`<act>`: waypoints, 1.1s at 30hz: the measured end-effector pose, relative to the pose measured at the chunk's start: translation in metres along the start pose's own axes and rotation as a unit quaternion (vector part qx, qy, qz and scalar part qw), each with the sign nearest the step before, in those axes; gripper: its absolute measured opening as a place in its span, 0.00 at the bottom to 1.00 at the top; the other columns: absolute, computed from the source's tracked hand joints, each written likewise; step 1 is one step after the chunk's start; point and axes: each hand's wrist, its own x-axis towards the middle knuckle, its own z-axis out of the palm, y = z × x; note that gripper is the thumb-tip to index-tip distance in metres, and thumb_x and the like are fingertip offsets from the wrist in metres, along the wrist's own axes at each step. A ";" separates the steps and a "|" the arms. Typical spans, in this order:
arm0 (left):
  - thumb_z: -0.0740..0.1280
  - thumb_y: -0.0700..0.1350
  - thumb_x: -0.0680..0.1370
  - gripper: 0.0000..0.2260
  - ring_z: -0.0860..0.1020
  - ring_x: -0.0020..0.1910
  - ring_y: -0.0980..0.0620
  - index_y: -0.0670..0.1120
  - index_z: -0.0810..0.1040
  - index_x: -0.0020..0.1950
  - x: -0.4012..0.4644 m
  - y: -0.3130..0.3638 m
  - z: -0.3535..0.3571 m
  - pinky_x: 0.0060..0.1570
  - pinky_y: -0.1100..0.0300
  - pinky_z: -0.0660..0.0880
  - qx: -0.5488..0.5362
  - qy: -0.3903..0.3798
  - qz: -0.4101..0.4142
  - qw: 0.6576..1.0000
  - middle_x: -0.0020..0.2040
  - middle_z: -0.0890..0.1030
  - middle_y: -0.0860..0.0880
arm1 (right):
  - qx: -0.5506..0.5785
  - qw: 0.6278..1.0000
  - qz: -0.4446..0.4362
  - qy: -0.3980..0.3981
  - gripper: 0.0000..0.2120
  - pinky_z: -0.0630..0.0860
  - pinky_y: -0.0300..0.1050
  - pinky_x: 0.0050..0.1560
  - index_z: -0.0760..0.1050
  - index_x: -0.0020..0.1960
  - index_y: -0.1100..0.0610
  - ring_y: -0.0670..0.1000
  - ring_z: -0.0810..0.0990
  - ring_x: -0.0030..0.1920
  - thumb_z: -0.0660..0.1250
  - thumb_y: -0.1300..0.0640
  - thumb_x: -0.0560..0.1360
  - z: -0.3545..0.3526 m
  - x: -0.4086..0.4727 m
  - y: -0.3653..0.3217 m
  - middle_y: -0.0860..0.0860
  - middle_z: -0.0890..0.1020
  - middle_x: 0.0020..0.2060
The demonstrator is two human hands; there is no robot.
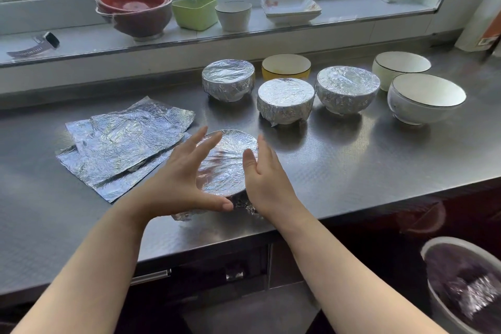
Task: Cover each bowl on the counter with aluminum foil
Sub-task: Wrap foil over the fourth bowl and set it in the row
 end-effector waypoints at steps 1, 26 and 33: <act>0.71 0.74 0.55 0.55 0.42 0.76 0.64 0.68 0.48 0.77 0.000 0.000 0.001 0.72 0.56 0.50 0.002 0.004 0.002 1.000 0.78 0.41 0.66 | -0.005 1.000 -0.001 -0.001 0.28 0.46 0.34 0.68 0.45 0.80 0.56 0.46 0.49 0.78 0.49 0.47 0.84 0.000 0.001 0.000 0.50 0.52 0.79; 0.78 0.65 0.57 0.52 0.55 0.77 0.57 0.63 0.56 0.77 -0.004 -0.015 0.043 0.75 0.44 0.58 -0.196 0.223 0.068 0.952 0.78 0.58 0.55 | 0.238 0.964 0.096 -0.069 0.32 0.60 0.55 0.75 0.62 0.76 0.46 0.48 0.66 0.73 0.56 0.35 0.75 -0.002 0.027 0.030 0.45 0.69 0.73; 0.74 0.73 0.56 0.50 0.58 0.77 0.52 0.68 0.57 0.74 -0.007 -0.011 0.042 0.74 0.42 0.59 -0.199 0.232 0.063 0.950 0.78 0.58 0.55 | 0.191 0.965 0.123 -0.134 0.50 0.60 0.54 0.75 0.63 0.75 0.44 0.47 0.68 0.72 0.55 0.17 0.61 -0.011 0.025 0.034 0.45 0.71 0.72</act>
